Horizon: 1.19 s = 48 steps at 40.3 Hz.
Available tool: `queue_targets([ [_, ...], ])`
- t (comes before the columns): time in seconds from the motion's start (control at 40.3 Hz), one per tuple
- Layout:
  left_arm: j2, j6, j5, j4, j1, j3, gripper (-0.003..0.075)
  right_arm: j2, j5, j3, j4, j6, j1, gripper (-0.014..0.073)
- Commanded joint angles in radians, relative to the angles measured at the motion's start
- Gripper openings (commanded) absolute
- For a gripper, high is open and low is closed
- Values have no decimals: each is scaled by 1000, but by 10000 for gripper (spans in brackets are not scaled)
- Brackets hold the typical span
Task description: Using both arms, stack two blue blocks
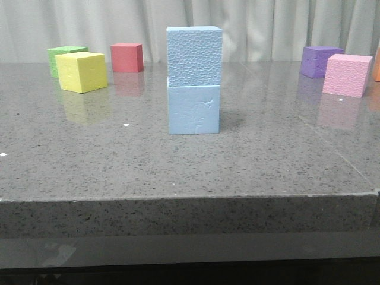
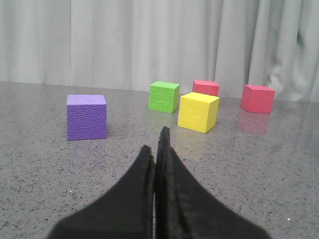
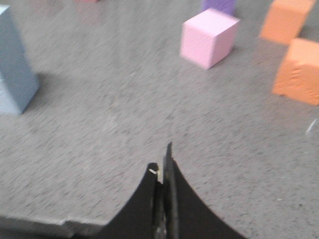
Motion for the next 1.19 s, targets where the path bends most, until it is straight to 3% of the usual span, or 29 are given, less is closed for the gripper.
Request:
queue_targets([
  [0.0, -20, -10, -81, -8, 0, 2, -19, -99, -235, 117, -10, -13, -39, -67],
  [0.372, -19, -10, -81, -8, 0, 2, -19, -342, -548, 454, -4, -11, -56, -67],
  [0.844, -18, -10, -81, -8, 0, 2, -19, -339, -557, 450, 27, 13, -56, -67],
  [0.993, -18, -10, -81, -8, 0, 2, -19, -339, -560, 451, -65, 97, -56, -67],
  [1.166, -18, -10, -81, -8, 0, 2, -19, -339, -564, 451, -61, 100, -56, -67],
])
